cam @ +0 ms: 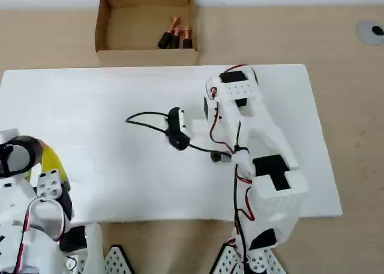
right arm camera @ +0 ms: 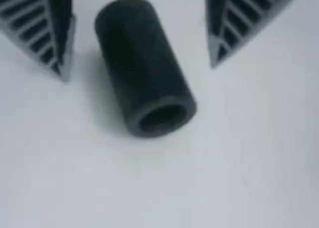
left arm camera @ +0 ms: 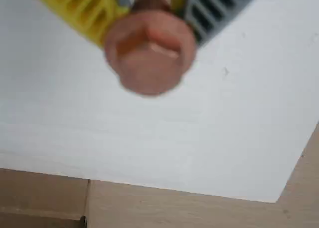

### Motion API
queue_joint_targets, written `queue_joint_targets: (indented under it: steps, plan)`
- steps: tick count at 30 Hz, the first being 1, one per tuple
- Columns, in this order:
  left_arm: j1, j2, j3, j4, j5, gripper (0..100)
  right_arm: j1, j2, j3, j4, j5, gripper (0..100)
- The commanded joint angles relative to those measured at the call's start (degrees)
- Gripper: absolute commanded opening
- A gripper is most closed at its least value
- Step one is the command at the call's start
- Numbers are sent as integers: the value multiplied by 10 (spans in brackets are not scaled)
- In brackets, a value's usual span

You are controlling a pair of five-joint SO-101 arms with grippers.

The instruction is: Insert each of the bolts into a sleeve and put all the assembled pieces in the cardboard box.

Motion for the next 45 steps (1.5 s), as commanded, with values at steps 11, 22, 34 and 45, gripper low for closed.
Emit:
queue_joint_targets:
  steps: [11,22,34,45]
  plan:
    - [-8,-1,-5,-16,-40,9,-1,23,16,-127,-53,65]
    - [-9,-1,-5,-16,-53,9,-1,20,15,-140,-107,9]
    - [-9,-1,31,-88,-48,6,-39,-177,-216,40,-297,9]
    - [-9,-1,85,-229,-48,5,-120,-522,-218,33,-484,9]
